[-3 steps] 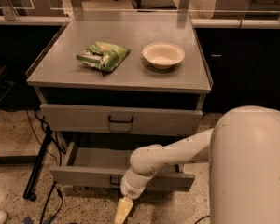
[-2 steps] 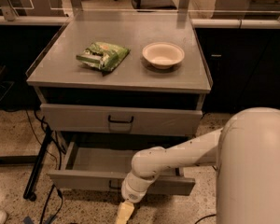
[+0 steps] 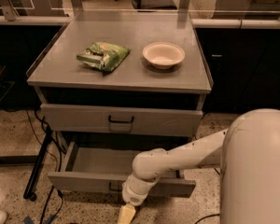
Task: Open middle drawer
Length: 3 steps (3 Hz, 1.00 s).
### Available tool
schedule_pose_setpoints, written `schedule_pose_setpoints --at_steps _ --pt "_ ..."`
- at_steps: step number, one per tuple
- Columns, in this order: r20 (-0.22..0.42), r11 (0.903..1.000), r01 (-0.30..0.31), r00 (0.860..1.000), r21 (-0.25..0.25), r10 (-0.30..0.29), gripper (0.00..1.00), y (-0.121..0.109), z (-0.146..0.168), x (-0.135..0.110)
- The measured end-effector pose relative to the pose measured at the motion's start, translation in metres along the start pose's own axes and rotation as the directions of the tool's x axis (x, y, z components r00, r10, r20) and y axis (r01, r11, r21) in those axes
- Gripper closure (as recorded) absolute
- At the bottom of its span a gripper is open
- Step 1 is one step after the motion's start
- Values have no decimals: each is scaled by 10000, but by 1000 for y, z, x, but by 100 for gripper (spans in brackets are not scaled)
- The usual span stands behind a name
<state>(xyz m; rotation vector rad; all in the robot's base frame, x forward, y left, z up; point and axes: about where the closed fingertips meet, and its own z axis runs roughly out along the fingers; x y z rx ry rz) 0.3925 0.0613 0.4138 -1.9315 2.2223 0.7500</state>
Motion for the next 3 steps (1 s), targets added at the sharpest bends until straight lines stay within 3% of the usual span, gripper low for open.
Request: schedule_pose_setpoints --at_steps 3 --pt "-12 9998 -105 9999 -175 104 0 20 0 1"
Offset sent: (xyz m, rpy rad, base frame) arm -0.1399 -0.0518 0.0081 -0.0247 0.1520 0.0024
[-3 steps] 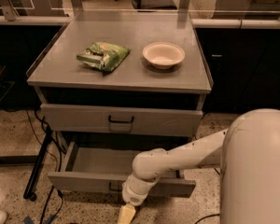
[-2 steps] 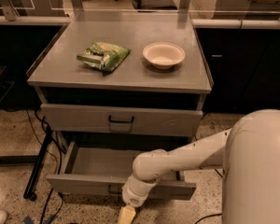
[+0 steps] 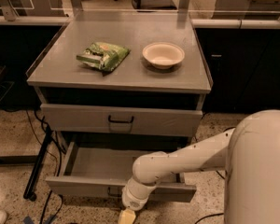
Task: Open middle drawer
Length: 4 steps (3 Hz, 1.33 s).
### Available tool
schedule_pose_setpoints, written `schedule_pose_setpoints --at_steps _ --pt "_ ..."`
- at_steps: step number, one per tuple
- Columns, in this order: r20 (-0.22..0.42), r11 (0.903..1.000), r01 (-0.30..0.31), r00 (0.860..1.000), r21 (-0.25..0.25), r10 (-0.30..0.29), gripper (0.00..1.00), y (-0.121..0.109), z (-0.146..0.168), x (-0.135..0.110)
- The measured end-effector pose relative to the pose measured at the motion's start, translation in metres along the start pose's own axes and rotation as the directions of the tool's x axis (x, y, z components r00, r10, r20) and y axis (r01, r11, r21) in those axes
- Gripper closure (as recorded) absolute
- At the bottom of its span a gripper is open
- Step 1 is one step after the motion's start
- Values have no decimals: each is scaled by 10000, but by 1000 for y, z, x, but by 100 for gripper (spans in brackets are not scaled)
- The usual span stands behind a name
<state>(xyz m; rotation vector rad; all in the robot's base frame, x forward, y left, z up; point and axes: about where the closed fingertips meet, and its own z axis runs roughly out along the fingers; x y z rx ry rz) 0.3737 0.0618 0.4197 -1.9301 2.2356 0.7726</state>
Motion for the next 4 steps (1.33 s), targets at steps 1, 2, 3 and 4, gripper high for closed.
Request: schedule_pose_setpoints --at_steps 1,2,3,4 --pt "5 9984 176 9998 -536 -176 0 33 4 6" --pt "4 9984 176 9998 -536 -176 0 33 4 6" --pt "-84 9973 220 9997 -697 -226 0 46 10 11" --pt "-109 9969 228 9997 -747 -237 0 52 11 11"
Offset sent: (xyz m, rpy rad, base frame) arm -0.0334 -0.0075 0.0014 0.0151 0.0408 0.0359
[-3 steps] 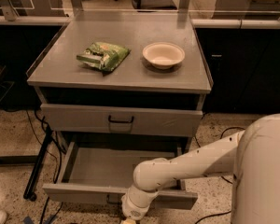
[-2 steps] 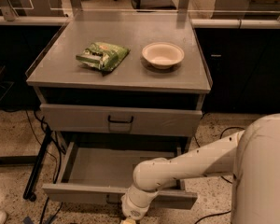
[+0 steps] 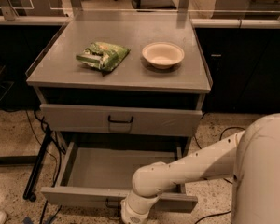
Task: Open middle drawer
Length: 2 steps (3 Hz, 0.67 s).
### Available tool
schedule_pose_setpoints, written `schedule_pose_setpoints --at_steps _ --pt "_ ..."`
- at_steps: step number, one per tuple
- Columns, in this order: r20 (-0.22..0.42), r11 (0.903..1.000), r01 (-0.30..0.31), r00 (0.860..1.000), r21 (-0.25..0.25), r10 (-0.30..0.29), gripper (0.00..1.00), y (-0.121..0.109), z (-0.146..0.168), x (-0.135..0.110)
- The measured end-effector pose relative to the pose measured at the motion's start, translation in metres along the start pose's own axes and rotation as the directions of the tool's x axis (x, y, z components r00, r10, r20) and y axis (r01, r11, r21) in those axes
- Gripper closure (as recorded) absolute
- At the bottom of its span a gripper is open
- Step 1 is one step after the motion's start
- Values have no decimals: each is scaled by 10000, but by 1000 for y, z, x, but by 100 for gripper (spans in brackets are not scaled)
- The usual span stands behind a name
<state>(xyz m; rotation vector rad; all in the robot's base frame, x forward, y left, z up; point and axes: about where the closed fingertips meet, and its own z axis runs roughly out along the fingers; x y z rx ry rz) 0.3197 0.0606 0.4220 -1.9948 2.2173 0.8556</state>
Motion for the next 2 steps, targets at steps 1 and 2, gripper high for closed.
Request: schedule_pose_setpoints --at_steps 1,2 --pt "50 9999 -124 9999 -99 125 0 17 5 2" --pt "49 9999 -124 9999 -100 124 0 18 5 -1"
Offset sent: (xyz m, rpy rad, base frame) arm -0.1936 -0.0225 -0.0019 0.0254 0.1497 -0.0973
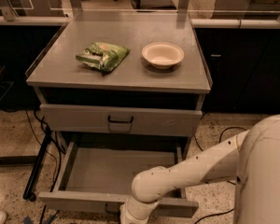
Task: Open middle drawer
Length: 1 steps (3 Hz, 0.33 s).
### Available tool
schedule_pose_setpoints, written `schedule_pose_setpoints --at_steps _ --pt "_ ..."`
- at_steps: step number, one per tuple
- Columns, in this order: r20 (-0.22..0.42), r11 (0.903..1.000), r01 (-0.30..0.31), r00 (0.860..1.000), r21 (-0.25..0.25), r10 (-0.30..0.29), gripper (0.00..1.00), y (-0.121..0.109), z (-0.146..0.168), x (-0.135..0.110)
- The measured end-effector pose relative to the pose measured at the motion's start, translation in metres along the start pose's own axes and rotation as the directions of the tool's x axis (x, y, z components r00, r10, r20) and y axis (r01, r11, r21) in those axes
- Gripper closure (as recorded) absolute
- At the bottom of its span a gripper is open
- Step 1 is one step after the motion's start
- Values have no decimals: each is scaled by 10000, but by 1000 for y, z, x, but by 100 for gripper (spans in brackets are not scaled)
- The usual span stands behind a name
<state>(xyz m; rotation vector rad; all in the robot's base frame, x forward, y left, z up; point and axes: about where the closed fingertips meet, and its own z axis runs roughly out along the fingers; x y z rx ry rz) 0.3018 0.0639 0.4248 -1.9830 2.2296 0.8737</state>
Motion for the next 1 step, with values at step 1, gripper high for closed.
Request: schedule_pose_setpoints --at_steps 1 --pt "0 10000 0 10000 0 0 0 0 0 0"
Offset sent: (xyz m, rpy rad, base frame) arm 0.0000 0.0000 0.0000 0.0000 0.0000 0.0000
